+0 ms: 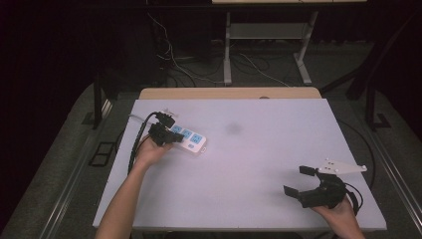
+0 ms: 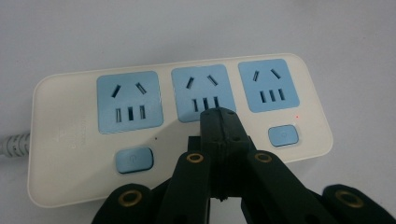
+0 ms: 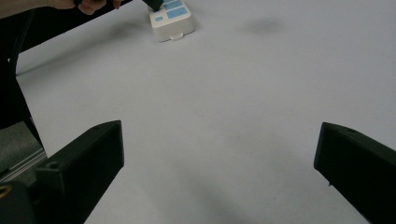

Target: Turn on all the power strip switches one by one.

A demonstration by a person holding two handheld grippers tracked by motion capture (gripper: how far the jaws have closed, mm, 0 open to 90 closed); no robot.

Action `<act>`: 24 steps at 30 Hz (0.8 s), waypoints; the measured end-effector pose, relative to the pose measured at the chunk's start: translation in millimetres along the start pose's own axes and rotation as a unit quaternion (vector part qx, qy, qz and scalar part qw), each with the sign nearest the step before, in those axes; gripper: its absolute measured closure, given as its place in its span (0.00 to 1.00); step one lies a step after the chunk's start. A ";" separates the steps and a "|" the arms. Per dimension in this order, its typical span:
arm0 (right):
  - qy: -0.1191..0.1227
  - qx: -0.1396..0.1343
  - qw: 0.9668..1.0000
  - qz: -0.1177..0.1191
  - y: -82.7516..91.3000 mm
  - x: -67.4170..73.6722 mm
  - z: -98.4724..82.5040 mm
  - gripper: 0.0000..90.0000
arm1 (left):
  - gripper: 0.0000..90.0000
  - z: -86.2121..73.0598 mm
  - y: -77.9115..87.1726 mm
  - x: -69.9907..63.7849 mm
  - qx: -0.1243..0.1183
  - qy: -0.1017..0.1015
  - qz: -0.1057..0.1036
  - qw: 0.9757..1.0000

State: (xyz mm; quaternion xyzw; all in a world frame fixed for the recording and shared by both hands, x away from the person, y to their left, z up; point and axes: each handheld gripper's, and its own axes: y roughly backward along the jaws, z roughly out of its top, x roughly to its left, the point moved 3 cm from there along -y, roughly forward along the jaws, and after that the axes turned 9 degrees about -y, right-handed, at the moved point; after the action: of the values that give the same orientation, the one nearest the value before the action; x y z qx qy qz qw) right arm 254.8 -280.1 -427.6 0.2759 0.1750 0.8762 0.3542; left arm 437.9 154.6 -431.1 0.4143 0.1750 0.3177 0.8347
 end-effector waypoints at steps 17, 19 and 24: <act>-0.001 0.001 1.000 -0.001 -0.6 -0.8 -0.1 0.02 | 1.00 5.5 12.8 4.4 -0.008 0.005 -0.001 1.000; 0.000 0.001 1.000 -0.001 -0.7 -0.9 -0.2 0.02 | 1.00 5.9 16.7 7.1 -0.012 0.007 0.003 1.000; -0.001 0.001 1.000 -0.002 -0.7 -1.0 -0.3 0.02 | 1.00 4.9 25.7 14.3 -0.017 0.010 0.012 1.000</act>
State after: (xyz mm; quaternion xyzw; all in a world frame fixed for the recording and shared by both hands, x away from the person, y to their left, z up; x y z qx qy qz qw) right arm 255.5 -280.4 -428.6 0.2770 0.1760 0.8751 0.3557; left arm 441.3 173.1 -408.0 0.3991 0.1728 0.3346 0.8360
